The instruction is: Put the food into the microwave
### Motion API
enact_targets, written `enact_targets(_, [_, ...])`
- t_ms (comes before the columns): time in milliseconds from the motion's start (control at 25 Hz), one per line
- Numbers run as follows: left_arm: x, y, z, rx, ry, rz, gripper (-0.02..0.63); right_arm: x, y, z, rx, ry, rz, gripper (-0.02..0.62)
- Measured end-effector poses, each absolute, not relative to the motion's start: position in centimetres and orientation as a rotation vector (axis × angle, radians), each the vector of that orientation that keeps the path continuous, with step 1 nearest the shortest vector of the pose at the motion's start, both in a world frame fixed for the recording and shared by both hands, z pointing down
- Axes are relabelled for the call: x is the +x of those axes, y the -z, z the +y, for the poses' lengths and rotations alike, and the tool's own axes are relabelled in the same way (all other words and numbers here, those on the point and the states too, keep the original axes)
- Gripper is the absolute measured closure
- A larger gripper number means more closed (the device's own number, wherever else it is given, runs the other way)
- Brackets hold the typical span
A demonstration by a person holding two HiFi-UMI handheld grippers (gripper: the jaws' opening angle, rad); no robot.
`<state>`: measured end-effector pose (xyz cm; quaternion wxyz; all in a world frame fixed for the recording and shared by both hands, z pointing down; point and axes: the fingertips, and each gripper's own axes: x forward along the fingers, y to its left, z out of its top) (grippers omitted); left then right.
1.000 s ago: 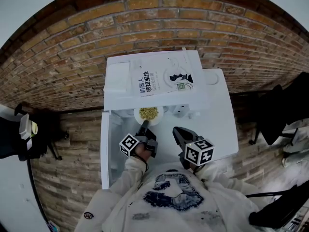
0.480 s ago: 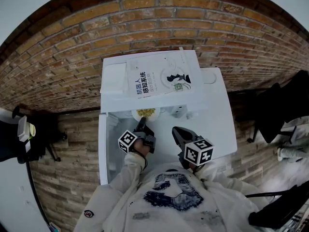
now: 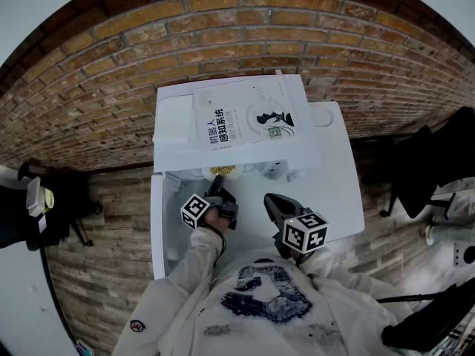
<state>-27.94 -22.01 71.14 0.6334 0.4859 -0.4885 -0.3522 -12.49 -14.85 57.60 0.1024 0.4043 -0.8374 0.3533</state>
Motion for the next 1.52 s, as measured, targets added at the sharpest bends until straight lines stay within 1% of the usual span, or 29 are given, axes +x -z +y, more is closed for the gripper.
enact_targets(680, [-27.2,-70.7,-22.1,1.123,0.786,-1.102,0.584,-12.3,-57.5,-14.9,1.191,-1.053,-2.472,0.581])
enact_targets(800, [-27.1,-70.6,-22.0,1.127,0.782,-1.102,0.576,-12.2,-57.5,-14.9,1.192,-1.057,-2.473,0.581])
enact_targets(960, [-26.7,-70.4,-21.8,1.139,0.775,-1.087,0.542,-12.1,-57.5,-14.8,1.195,-1.064,-2.474,0.581])
enact_targets(1080, [-26.4,-70.3,-21.5,1.149,0.774,-1.074,0.532,-12.1,-57.6,-14.7,1.197,-1.066,-2.477,0.581])
enact_targets(1520, [-25.4,-69.8,-20.4,1.168,0.762,-1.035,0.529,-12.2,-57.6,-14.5,1.2,-1.074,-2.482,0.581])
